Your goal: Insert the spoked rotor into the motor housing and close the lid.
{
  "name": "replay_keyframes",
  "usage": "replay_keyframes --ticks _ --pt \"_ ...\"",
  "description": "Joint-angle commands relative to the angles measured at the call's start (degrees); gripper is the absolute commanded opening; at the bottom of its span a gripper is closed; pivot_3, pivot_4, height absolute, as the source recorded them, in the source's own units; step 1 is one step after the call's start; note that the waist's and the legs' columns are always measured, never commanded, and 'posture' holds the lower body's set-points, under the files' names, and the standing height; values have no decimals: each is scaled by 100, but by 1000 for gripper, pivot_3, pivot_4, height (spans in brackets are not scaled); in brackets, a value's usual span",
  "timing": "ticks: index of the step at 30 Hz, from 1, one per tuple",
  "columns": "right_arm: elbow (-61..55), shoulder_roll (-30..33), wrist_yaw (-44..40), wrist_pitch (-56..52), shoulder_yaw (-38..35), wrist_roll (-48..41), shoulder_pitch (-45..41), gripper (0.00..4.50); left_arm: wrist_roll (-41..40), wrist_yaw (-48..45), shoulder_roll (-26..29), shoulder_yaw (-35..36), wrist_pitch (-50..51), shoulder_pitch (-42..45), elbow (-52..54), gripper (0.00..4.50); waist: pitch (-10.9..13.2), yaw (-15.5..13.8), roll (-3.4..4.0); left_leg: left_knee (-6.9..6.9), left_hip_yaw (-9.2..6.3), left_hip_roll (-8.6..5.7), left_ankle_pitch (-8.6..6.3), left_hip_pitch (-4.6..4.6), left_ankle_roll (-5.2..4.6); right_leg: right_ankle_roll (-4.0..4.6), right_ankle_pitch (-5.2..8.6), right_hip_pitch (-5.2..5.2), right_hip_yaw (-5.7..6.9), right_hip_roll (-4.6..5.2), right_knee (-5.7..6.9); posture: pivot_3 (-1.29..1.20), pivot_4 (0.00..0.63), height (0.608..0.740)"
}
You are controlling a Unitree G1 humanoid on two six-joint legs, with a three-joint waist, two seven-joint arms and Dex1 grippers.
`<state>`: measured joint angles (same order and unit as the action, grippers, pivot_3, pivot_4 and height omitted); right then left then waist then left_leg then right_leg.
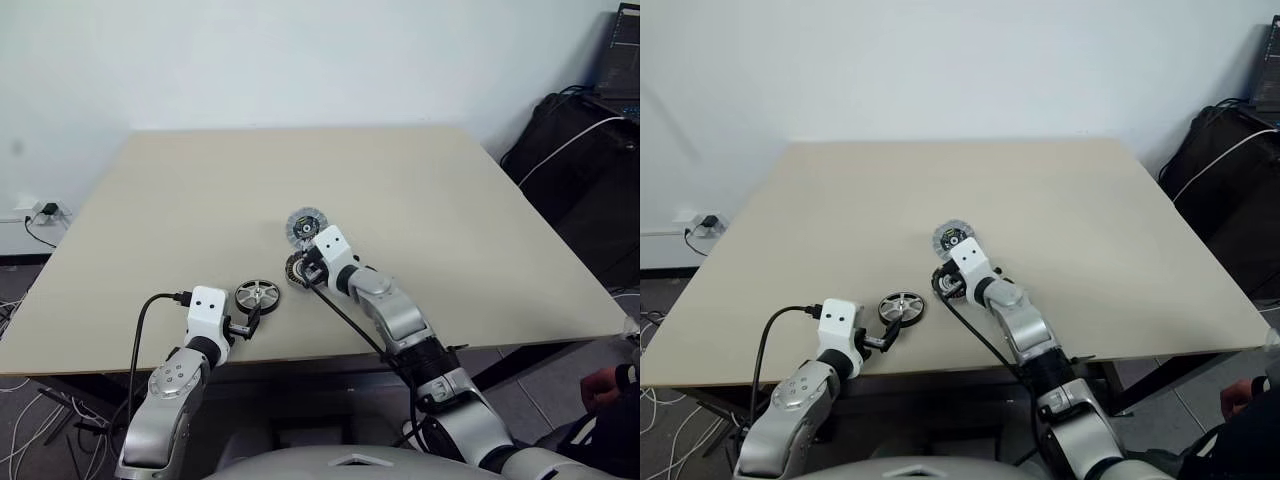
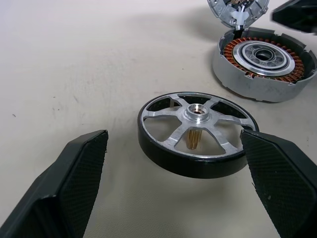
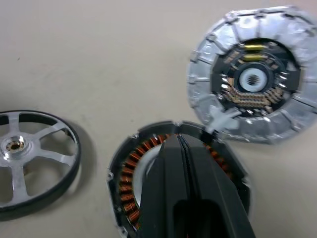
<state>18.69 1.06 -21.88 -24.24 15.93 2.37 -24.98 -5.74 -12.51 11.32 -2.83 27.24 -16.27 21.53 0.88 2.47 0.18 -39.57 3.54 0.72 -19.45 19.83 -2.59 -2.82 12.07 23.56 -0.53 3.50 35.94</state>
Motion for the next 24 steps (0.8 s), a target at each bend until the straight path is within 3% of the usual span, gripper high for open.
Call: replay_keyframes --ticks 1,12,24 --pt "223 -71 64 141 -8 55 -249 20 -32 18 -43 7 -81 48 161 4500 0 -7 0 0 0 -1 0 0 0 0 0 0 0 0 0 0 0 740" --pt "1099 98 245 331 -196 171 -313 20 -29 15 -64 -5 -69 63 161 4500 -1 0 1 0 0 0 1 -5 2 0 0 -7 0 1 1 0 0 740" --pt "-180 35 27 172 -403 -266 23 20 -45 13 -103 16 -174 80 136 4500 0 -24 2 0 -1 4 4 3 -3 1 -4 1 0 4 0 0 0 740"
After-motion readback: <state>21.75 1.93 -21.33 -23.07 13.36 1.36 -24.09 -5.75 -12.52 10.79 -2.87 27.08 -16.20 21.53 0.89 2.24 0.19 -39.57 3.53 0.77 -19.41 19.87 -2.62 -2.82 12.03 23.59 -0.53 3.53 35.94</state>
